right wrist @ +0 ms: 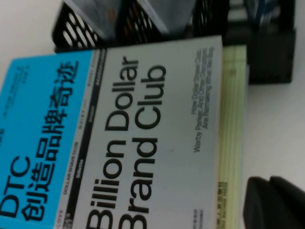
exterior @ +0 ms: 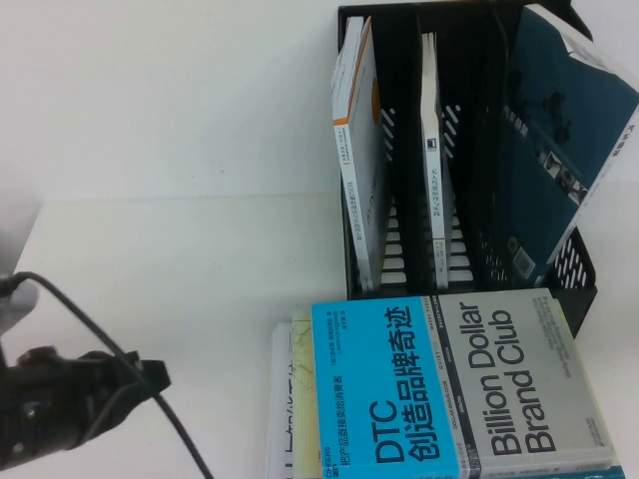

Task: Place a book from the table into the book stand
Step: Push book with right arm

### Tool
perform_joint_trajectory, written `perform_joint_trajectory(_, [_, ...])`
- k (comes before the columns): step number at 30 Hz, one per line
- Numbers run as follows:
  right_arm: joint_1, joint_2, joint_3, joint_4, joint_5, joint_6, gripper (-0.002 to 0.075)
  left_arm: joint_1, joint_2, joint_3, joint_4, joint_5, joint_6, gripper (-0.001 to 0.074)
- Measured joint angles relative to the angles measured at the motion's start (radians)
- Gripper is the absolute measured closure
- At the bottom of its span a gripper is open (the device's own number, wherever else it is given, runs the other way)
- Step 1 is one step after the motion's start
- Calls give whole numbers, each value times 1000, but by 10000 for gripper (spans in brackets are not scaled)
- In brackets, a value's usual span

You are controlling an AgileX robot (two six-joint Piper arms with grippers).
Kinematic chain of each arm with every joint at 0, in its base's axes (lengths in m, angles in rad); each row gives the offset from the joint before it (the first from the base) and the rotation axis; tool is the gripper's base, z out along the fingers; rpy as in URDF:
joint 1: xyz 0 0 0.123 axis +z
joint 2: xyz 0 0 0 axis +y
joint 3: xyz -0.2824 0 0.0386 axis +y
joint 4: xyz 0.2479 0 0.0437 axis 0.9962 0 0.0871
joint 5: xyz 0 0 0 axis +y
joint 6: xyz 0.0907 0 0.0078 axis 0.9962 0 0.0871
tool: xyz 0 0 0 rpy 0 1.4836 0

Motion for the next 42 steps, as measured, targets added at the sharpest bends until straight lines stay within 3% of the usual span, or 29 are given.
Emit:
perform_joint_trajectory(5, [8, 219, 0, 192, -17, -200, 720, 0, 178, -12, -199, 84, 192, 737])
perform_joint_trajectory(9, [55, 315, 0, 244, -59, -262, 720, 0, 276, -14, -302, 157, 297, 737])
perform_joint_trajectory(23, [152, 420, -15, 315, -164, -337, 719, -2, 335, -23, -387, 191, 339, 730])
perform_joint_trajectory(29, [179, 440, -21, 345, -213, -340, 718, -2, 335, -23, -396, 211, 341, 599])
perform_joint_trajectory(37, [179, 438, -48, 326, -252, -343, 718, -2, 335, -23, -396, 276, 333, 317])
perform_joint_trajectory(42, [157, 438, -51, 300, -313, -345, 718, -2, 335, -23, -396, 314, 301, 276])
